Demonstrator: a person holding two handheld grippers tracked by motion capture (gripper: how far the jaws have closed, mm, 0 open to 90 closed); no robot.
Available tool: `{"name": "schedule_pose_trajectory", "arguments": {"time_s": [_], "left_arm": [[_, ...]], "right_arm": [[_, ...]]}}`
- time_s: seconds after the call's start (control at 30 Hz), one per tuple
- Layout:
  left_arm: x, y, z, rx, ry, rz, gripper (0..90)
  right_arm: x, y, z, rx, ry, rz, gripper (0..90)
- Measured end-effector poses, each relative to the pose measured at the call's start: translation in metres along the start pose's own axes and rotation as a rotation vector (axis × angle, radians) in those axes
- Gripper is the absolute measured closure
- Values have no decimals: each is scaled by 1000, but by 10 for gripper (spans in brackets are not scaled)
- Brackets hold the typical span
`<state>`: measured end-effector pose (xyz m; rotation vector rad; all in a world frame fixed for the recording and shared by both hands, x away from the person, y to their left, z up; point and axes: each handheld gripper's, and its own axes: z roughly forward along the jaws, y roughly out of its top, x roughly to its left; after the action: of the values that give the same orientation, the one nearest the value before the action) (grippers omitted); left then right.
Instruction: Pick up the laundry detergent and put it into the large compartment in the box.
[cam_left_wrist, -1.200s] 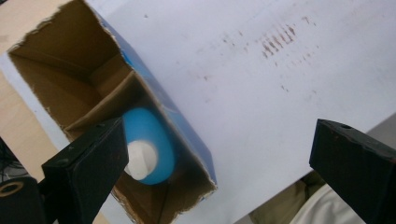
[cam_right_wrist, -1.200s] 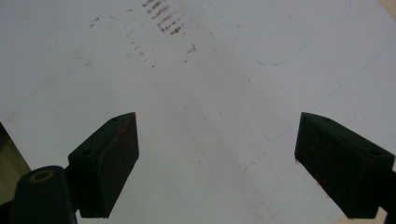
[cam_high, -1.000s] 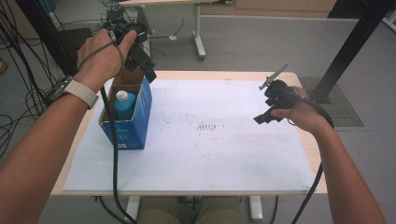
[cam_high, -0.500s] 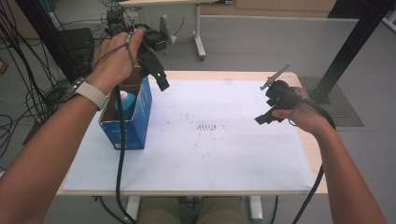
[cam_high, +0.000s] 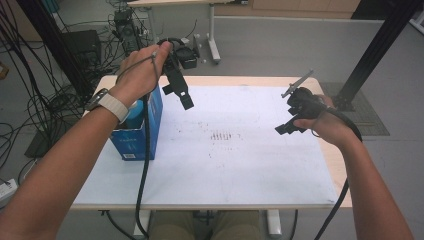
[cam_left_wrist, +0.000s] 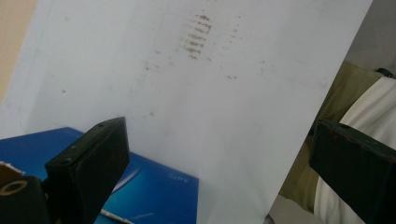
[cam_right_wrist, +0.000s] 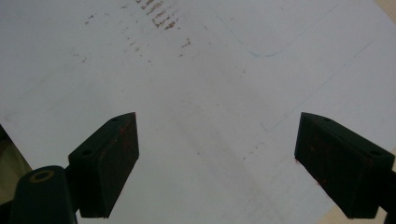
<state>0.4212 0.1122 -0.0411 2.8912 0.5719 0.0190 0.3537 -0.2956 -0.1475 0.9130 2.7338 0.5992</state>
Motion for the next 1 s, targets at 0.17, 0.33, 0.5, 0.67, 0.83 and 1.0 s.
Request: {"name": "schedule_pose_trajectory", "arguments": {"time_s": [0.17, 0.33, 0.5, 0.67, 0.83, 1.0], "left_arm": [[-3, 7, 6, 7, -11, 51, 57], [-5, 14, 12, 17, -36, 99, 59], [-6, 16, 19, 13, -53, 126, 59], [-10, 20, 26, 20, -52, 152, 59], [-12, 22, 30, 27, -56, 172, 57], [-12, 23, 36, 31, -62, 176, 57]], "right_arm": [[2, 0, 1, 5, 0, 5, 138], [3, -1, 2, 2, 1, 8, 138], [3, -2, 3, 8, 1, 13, 138], [5, -3, 3, 7, -2, 18, 138], [5, -3, 3, 7, -1, 21, 138], [5, -2, 3, 8, -2, 19, 138]]}}
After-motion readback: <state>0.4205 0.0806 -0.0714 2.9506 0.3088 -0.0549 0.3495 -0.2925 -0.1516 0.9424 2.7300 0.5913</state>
